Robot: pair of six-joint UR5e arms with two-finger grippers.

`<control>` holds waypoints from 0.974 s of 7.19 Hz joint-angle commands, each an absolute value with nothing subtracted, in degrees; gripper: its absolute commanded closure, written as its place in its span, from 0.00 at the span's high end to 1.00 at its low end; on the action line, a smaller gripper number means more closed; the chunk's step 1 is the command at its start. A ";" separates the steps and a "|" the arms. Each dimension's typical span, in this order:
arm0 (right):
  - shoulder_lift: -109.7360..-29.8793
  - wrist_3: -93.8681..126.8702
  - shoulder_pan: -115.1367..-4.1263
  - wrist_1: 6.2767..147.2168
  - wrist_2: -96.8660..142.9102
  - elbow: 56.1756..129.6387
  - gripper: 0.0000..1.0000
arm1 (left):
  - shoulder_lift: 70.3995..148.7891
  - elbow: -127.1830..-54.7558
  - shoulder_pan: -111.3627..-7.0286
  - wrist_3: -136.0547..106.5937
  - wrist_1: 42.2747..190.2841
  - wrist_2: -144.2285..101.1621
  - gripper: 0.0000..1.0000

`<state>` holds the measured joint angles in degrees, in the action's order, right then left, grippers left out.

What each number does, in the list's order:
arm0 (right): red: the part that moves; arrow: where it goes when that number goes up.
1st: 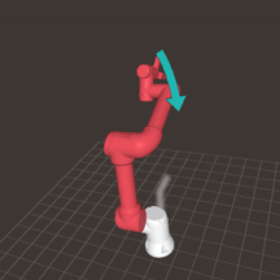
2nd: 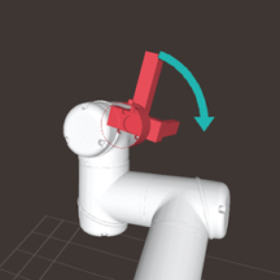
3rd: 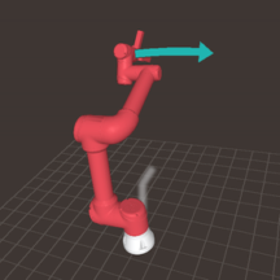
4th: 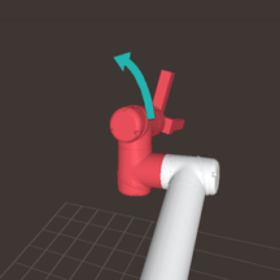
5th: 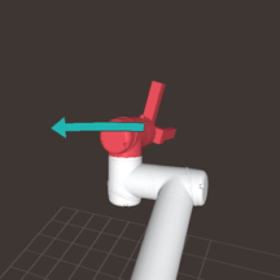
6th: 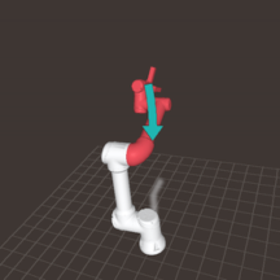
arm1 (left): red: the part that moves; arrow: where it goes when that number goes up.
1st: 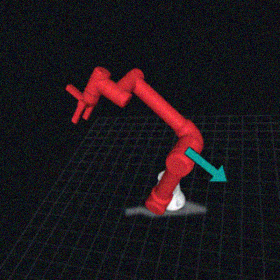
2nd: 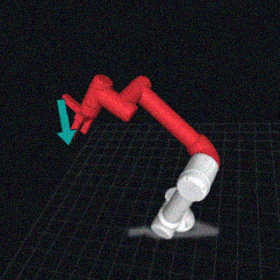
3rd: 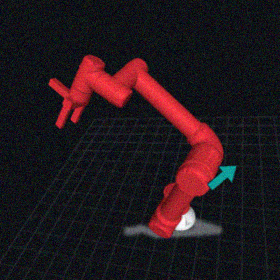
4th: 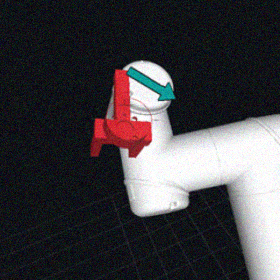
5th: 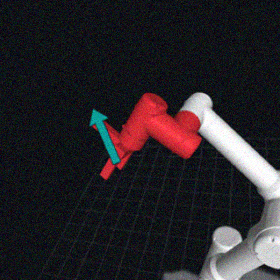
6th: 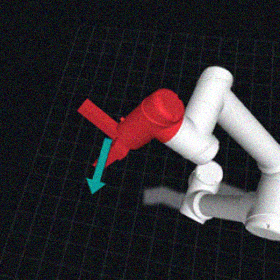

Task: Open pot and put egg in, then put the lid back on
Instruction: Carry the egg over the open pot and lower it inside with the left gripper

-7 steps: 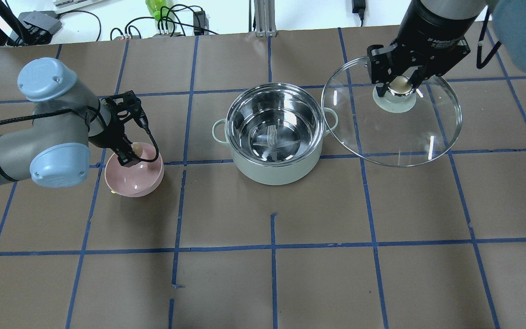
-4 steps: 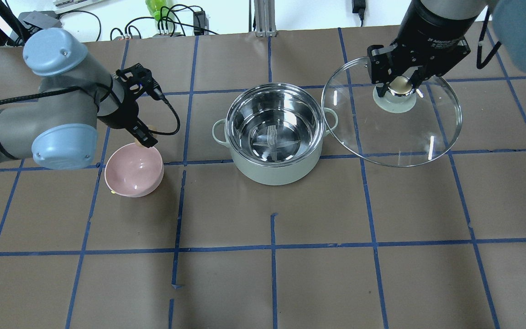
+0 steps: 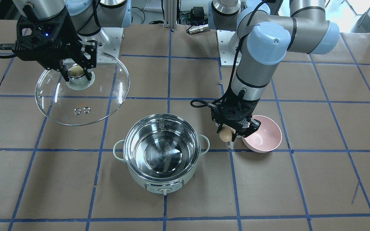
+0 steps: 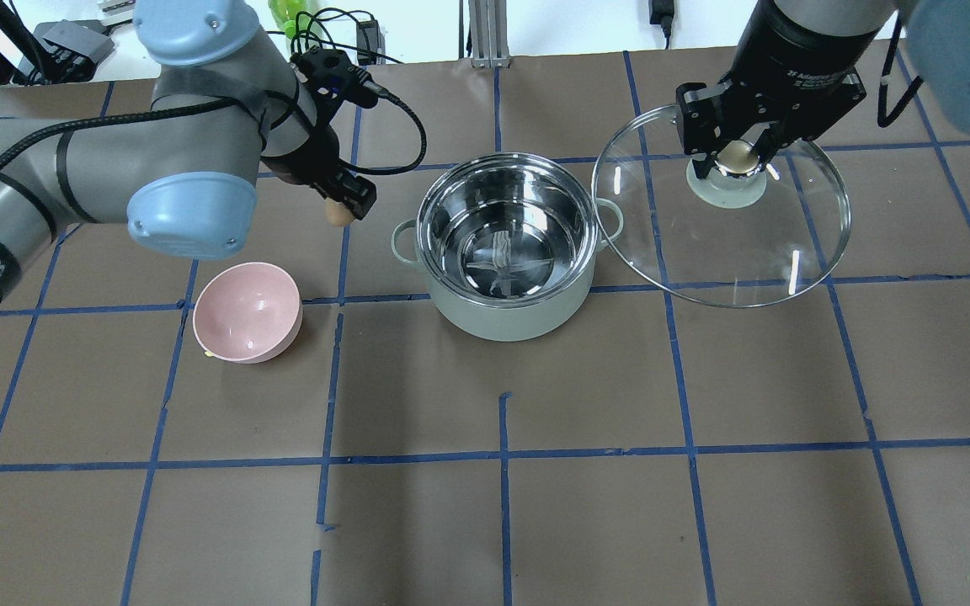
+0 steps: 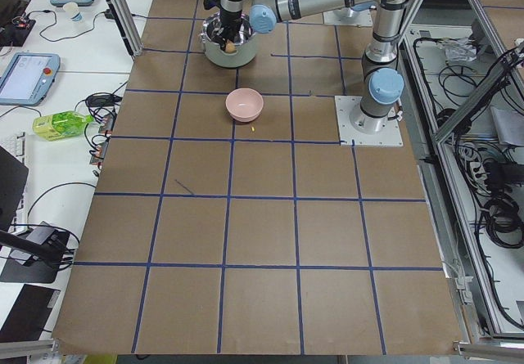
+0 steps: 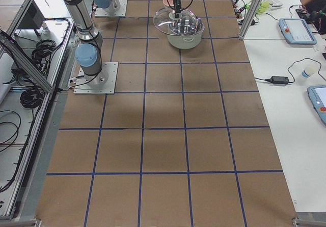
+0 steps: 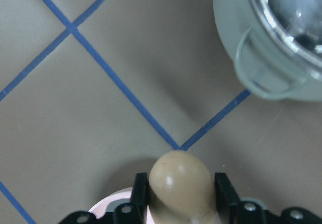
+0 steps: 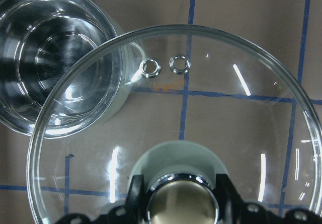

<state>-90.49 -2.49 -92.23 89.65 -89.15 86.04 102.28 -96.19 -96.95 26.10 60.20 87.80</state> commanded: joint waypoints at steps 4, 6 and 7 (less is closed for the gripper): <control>-90.53 -2.37 -92.20 89.65 -89.47 86.04 0.00 | 113.90 -85.70 -108.45 13.36 55.92 93.78 0.15; -90.53 -2.46 -92.28 89.65 -89.30 86.04 0.00 | 116.44 -85.87 -110.55 12.75 53.01 94.22 0.15; -90.53 -2.46 -92.20 89.65 -89.38 86.04 0.00 | 117.15 -86.22 -111.35 11.09 52.48 95.35 0.16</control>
<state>-90.53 -2.43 -92.23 89.65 -89.40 86.04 115.94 -85.94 -110.09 12.59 53.68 94.33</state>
